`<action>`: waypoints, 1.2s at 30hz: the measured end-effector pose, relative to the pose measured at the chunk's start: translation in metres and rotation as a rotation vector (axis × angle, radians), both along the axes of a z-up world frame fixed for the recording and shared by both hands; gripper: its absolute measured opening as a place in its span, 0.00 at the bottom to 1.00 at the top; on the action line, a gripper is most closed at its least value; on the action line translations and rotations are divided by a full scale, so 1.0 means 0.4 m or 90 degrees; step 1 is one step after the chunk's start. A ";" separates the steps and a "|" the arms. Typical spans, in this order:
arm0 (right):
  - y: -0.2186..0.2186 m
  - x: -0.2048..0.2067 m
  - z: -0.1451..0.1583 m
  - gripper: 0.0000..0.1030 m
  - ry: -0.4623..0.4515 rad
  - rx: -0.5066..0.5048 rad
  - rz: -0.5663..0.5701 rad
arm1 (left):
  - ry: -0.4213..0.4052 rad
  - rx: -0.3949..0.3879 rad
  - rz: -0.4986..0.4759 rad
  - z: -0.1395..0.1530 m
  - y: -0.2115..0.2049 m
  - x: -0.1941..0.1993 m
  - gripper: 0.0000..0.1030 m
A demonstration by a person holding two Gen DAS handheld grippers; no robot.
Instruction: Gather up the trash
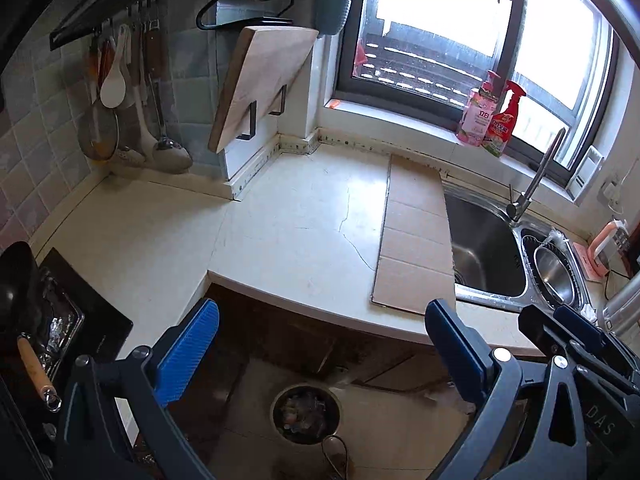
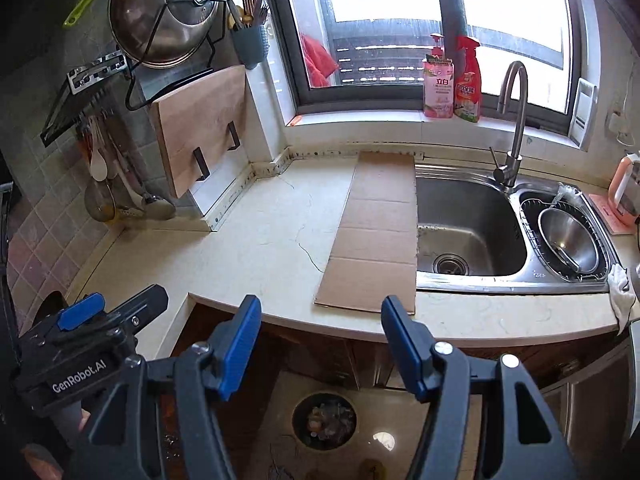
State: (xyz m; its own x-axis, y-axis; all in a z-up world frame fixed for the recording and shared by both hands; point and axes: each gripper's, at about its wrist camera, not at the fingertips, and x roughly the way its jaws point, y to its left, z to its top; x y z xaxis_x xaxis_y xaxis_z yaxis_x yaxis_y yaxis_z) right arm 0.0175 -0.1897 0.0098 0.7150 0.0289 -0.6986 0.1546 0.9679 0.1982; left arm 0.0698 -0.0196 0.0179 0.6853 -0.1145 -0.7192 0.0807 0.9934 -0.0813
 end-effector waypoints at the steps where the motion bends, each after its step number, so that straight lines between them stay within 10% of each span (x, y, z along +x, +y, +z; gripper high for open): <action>1: 0.000 0.002 0.004 0.61 0.000 0.005 0.001 | -0.006 0.005 0.004 0.006 0.001 -0.004 0.99; 36: 0.029 -0.024 0.084 0.61 -0.071 -0.030 -0.006 | -0.038 0.010 0.003 0.071 -0.015 -0.030 0.99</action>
